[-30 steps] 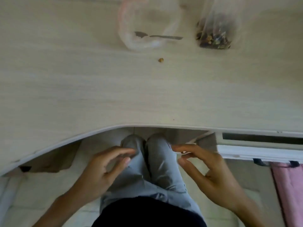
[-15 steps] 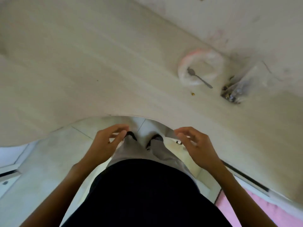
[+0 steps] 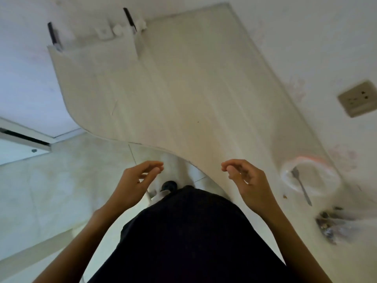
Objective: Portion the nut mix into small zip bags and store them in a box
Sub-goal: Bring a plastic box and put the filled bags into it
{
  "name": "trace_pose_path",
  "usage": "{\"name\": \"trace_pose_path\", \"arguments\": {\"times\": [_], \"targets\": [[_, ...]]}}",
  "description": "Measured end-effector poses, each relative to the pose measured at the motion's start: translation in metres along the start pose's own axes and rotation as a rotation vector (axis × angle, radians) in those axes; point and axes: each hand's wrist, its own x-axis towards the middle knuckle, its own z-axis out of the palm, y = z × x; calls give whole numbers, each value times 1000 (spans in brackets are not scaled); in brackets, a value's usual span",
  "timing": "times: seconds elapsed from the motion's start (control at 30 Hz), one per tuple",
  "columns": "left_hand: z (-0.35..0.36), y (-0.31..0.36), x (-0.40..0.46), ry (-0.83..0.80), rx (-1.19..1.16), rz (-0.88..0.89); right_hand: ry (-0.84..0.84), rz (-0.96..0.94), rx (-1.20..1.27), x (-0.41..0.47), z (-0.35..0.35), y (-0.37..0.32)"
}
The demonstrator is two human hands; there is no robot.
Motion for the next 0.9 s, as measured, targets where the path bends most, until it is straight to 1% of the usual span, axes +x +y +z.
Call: {"name": "trace_pose_path", "arguments": {"times": [0.1, 0.23, 0.47, 0.7, 0.9], "targets": [[-4, -2, -9, 112, -13, -42, -107, -61, -10, 30, 7, -11], [2, -1, -27, 256, -61, -140, -275, -157, -53, 64, 15, -22], [7, 4, -55, 433, -119, -248, -453, -272, -53, 106, 38, -49], [-24, -7, -47, 529, -147, -281, -492, -302, -78, 136, 74, -75], [-96, -52, -27, 532, -201, -270, -455, -295, -80, 164, 131, -106]]}}
